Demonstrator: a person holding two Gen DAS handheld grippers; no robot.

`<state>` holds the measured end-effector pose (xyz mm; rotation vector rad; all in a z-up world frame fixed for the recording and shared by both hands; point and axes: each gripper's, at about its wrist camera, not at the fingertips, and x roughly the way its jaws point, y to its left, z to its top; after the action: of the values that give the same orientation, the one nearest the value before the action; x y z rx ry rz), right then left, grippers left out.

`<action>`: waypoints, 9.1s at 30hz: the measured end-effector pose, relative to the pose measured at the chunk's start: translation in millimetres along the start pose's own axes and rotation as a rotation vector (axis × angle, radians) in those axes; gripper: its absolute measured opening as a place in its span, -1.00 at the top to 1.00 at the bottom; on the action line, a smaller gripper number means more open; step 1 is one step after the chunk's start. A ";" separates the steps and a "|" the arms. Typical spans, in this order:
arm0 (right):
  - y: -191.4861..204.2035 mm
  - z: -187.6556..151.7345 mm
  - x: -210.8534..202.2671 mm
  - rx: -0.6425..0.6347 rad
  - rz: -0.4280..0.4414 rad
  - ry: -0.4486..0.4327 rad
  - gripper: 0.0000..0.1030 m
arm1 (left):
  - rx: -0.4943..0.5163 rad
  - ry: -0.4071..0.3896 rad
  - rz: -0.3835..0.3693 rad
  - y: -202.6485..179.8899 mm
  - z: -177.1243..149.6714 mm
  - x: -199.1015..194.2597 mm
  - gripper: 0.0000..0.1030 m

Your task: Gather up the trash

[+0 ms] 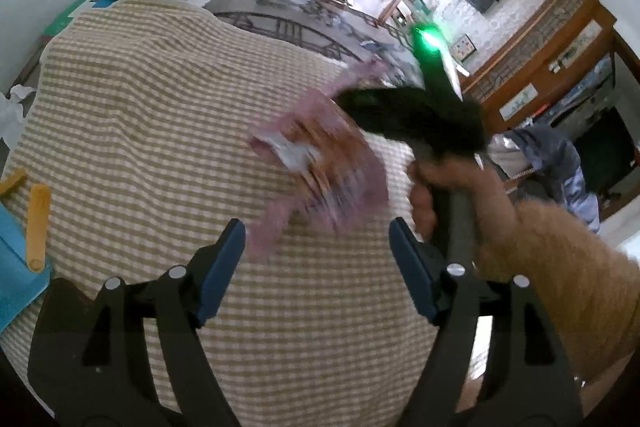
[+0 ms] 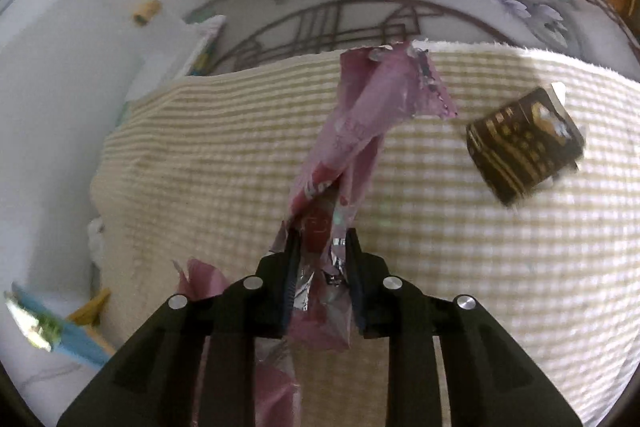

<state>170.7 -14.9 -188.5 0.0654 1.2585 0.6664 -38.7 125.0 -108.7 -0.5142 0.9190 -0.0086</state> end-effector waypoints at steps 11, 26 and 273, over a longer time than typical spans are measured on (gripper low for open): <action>-33.4 -71.9 -89.7 0.105 -0.049 -0.176 0.58 | 0.100 0.030 -0.067 -40.2 25.4 42.4 -0.51; -89.5 -108.7 -154.5 0.272 -0.130 -0.318 0.56 | 0.227 0.196 0.013 -64.7 -4.7 101.1 0.08; -71.5 -212.9 -335.3 0.244 -0.609 -0.978 -0.86 | 0.473 -0.450 -0.044 -250.5 32.2 -31.8 -0.90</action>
<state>-37.8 -305.1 -0.9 0.1757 0.3522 -0.0876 18.3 -74.8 38.4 -0.0844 0.4396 -0.1415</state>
